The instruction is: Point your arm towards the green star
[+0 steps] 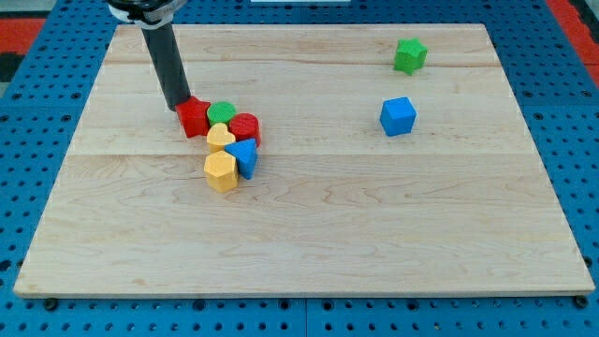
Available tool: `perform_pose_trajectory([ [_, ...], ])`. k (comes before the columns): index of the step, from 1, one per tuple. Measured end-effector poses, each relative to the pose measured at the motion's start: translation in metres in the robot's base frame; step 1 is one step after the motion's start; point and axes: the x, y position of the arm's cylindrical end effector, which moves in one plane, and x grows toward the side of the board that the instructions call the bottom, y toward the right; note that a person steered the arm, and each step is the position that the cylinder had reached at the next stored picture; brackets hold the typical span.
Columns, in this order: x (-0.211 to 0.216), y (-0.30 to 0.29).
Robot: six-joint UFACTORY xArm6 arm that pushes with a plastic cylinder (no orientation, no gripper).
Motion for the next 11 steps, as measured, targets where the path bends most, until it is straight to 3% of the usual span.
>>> perform_pose_trajectory([
  [1, 0.027, 0.006],
  [2, 0.029, 0.005],
  [3, -0.037, 0.023],
  [4, -0.076, 0.080],
  [6, -0.107, 0.254],
  [7, -0.142, 0.246],
  [8, -0.162, 0.339],
  [9, -0.120, 0.353],
  [11, -0.092, 0.292],
])
